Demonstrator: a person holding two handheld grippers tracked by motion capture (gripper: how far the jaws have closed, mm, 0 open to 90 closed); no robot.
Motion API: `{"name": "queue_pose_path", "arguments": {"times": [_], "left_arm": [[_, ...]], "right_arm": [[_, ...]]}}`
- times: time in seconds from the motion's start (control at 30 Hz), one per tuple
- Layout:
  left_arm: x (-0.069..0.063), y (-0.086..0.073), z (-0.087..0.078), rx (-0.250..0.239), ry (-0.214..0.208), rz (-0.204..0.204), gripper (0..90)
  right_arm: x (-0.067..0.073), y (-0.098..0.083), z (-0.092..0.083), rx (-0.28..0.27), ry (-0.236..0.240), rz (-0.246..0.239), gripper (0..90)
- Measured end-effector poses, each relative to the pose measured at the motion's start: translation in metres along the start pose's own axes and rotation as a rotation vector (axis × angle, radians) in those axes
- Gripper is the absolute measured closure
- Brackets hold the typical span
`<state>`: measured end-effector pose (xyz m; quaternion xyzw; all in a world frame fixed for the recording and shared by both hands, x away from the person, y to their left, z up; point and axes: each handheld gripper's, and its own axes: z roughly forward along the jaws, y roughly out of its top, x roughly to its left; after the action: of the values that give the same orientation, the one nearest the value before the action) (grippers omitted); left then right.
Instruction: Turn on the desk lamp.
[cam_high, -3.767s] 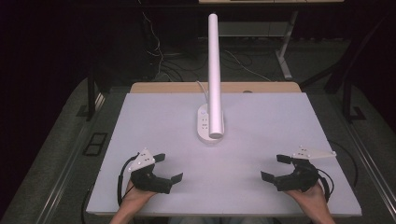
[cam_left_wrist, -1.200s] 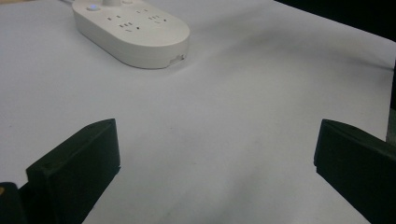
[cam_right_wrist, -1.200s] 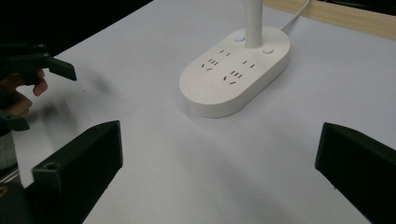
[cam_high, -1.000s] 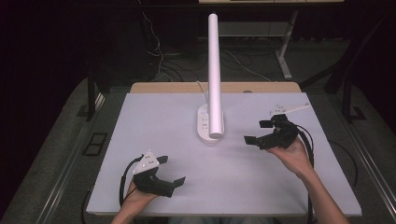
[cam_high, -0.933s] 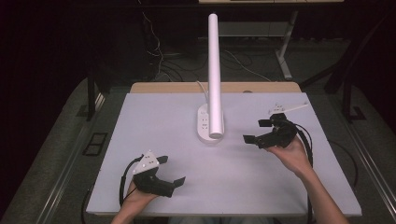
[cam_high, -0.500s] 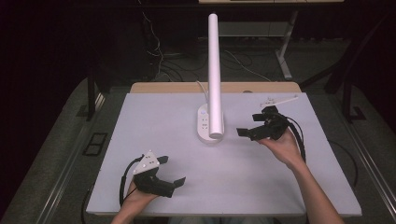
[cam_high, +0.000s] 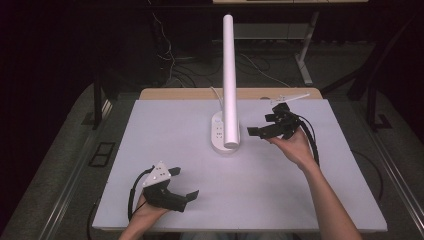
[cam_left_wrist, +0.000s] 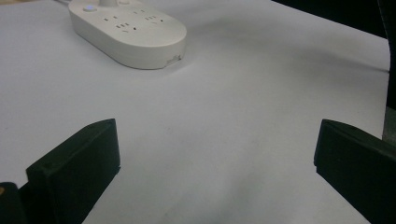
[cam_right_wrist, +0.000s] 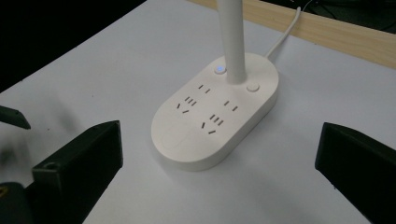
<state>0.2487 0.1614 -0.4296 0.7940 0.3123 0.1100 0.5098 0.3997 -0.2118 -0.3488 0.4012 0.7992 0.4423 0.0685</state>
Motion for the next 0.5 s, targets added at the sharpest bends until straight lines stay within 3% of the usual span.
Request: {"name": "queue_pose_path", "arguments": {"times": [0.5], "left_arm": [[-0.001, 0.0, 0.0, -0.001, -0.01, 0.005, 0.0]], "right_arm": [[-0.014, 0.014, 0.028, 0.006, 0.001, 0.04, 0.4]]}}
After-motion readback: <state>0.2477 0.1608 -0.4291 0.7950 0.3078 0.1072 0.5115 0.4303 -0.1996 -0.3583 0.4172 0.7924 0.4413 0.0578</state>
